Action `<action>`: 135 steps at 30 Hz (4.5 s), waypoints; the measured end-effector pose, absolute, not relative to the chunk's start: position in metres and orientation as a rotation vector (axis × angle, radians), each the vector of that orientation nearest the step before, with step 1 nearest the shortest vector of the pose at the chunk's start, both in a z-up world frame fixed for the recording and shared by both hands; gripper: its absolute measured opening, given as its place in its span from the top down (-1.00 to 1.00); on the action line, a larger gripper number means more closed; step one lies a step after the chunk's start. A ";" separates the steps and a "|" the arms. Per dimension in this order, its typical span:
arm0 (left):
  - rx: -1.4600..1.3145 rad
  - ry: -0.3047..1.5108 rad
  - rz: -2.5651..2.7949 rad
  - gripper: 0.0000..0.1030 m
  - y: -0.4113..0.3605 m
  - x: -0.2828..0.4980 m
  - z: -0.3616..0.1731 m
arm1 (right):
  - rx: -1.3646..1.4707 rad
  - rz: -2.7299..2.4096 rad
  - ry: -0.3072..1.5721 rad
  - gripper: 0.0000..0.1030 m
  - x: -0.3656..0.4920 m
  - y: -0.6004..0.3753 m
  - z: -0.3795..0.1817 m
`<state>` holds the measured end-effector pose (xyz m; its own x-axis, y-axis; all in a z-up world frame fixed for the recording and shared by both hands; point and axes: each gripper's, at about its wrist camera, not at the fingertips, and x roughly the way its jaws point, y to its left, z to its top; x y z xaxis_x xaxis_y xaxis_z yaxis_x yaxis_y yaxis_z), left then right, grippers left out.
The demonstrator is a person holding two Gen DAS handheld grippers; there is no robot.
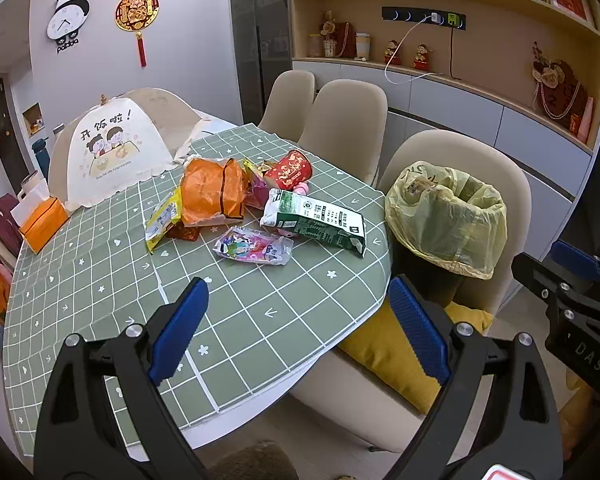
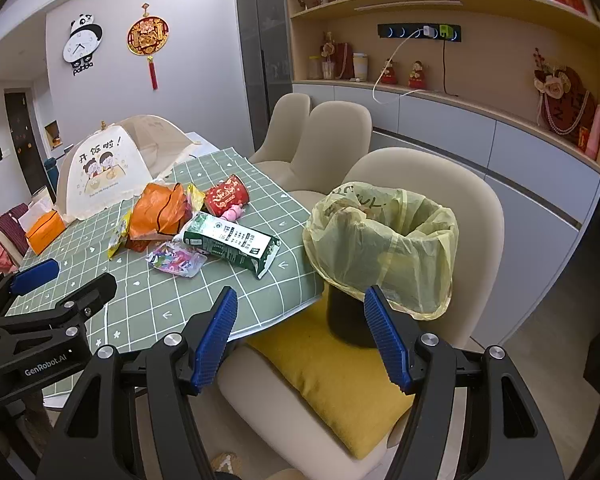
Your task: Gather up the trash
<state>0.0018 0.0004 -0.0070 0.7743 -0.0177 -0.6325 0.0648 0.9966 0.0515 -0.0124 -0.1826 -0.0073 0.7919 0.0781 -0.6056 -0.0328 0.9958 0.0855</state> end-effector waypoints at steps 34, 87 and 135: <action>0.063 0.685 -0.050 -0.70 0.000 0.001 -0.002 | 0.089 0.055 0.659 -0.21 -0.017 -0.191 -0.011; -0.026 0.730 -0.087 -0.70 0.084 0.048 -0.024 | 0.031 -0.014 0.712 -0.21 0.025 -0.148 -0.013; -0.175 0.974 -0.172 -0.47 0.241 0.224 -0.090 | -0.467 0.721 0.962 -0.20 0.281 -0.027 -0.129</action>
<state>0.2236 0.2410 -0.0896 0.5510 -0.2230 -0.8042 0.0664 0.9723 -0.2241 0.2812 -0.0274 -0.1293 0.3723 0.3414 -0.8630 -0.7321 0.6796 -0.0469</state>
